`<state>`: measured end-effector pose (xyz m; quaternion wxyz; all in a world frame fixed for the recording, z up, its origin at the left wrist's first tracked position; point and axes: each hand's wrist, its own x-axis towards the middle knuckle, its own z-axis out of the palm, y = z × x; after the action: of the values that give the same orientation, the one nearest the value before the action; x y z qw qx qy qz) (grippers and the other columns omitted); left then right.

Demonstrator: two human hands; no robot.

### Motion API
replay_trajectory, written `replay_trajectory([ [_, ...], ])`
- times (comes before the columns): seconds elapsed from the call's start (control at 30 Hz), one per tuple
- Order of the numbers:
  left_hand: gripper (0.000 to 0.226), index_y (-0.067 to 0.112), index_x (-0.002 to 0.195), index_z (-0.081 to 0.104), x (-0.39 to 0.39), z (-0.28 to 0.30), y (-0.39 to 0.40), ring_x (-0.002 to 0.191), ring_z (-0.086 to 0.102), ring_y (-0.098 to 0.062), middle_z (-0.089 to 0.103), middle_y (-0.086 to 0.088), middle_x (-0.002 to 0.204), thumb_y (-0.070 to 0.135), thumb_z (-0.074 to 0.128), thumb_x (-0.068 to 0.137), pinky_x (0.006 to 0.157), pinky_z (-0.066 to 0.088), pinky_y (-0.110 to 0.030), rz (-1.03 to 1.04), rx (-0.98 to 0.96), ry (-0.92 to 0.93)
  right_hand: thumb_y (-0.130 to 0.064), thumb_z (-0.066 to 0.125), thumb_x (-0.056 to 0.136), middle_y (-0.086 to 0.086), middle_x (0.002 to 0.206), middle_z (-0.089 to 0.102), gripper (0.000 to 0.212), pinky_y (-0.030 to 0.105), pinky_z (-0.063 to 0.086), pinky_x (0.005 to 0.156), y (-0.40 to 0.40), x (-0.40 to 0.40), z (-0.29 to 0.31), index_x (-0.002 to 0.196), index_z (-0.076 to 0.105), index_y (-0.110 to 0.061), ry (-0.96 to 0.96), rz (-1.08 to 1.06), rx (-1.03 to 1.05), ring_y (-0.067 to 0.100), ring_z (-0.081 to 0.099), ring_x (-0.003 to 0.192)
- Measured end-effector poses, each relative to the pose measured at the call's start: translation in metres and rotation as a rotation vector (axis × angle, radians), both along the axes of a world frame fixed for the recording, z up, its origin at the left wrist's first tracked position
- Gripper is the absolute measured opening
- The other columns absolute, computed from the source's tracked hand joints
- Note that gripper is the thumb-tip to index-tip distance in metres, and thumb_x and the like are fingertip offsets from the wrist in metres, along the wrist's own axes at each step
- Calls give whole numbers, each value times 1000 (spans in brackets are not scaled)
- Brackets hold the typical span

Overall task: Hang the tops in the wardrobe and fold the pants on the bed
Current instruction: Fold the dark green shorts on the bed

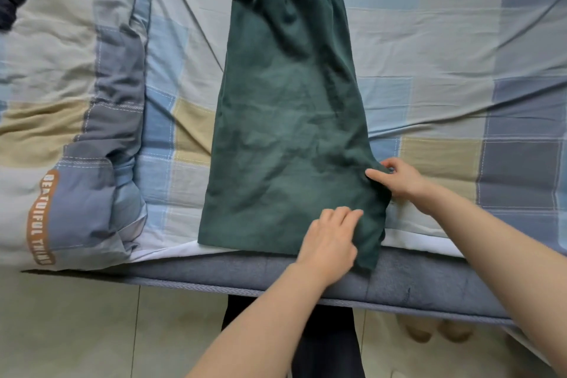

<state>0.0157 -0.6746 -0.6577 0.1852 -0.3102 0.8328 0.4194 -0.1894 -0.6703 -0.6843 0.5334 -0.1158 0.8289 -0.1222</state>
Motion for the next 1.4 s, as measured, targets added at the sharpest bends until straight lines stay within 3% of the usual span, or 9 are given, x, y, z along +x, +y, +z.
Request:
replay_trajectory([
  [0.17, 104, 22, 155, -6, -54, -14, 21, 123, 36, -31, 35, -6, 142, 66, 53, 83, 98, 34, -50, 171, 16, -316, -18, 63, 91, 16, 88, 65, 20, 36, 53, 68, -14, -12, 22, 100, 58, -1, -109, 189, 15, 20, 59, 64],
  [0.27, 110, 21, 155, 2, -73, -11, 24, 124, 38, -31, 40, -8, 139, 75, 56, 75, 97, 33, -49, 341, 38, -389, -13, 60, 91, 17, 65, 58, 23, 46, 57, 67, -20, 7, 36, 79, 41, -8, -97, 187, -43, 34, 68, 60],
  [0.43, 46, 20, 117, 46, -66, -9, 18, 115, 53, -28, 62, -3, 119, 49, 62, 84, 90, 39, -42, 715, 73, -376, -21, 59, 89, 9, 58, 65, 30, 25, 45, 57, -31, 25, 46, 68, 40, -13, 38, 272, -101, 21, 70, 62],
  [0.6, 21, 13, 74, 46, -32, -10, 6, 86, 60, -34, 63, -6, 80, 25, 61, 81, 69, 48, -36, 1004, 351, -251, -25, 57, 89, 10, 66, 71, 24, 12, 45, 55, -47, 39, 37, 73, 46, -12, 47, 207, -127, 11, 71, 60],
  [0.9, 23, 15, 64, 46, 32, -29, -23, 53, 37, -15, 45, 8, 45, 17, 62, 80, 54, 34, -25, 876, 443, -196, -28, 59, 90, 5, 67, 72, 25, 24, 49, 64, -68, 69, 5, 73, 48, -14, 22, 63, -196, 12, 70, 61],
  [1.03, 18, 14, 76, 49, 39, -35, -26, 64, 41, -21, 47, 2, 62, 14, 68, 74, 58, 38, -29, 787, 400, -301, -15, 62, 90, 8, 87, 72, 7, 16, 47, 65, -62, 77, 1, 84, 59, -13, -168, -155, -255, 14, 67, 75],
  [1.13, 26, 17, 70, 40, 40, -33, -25, 64, 40, -21, 45, 3, 65, 7, 64, 73, 48, 33, -25, 747, 361, -347, 3, 56, 85, 7, 96, 70, 18, 21, 49, 84, -44, 82, 7, 91, 64, -12, -64, 10, -336, 15, 65, 91],
  [1.23, 28, 19, 66, 38, 44, -34, -25, 58, 36, -15, 42, 7, 61, 6, 62, 76, 48, 32, -22, 742, 425, -296, 6, 49, 82, 0, 87, 65, 25, 23, 43, 76, -13, 87, 19, 87, 62, -14, 161, 334, -372, 15, 58, 81],
  [1.4, 22, 19, 67, 47, 49, -37, -28, 62, 44, -19, 45, 5, 58, 4, 58, 80, 77, 55, -39, 805, 614, -267, -15, 60, 89, 4, 86, 63, 9, 28, 40, 71, 50, 104, 27, 95, 54, -13, 44, 319, -116, 17, 58, 75],
])
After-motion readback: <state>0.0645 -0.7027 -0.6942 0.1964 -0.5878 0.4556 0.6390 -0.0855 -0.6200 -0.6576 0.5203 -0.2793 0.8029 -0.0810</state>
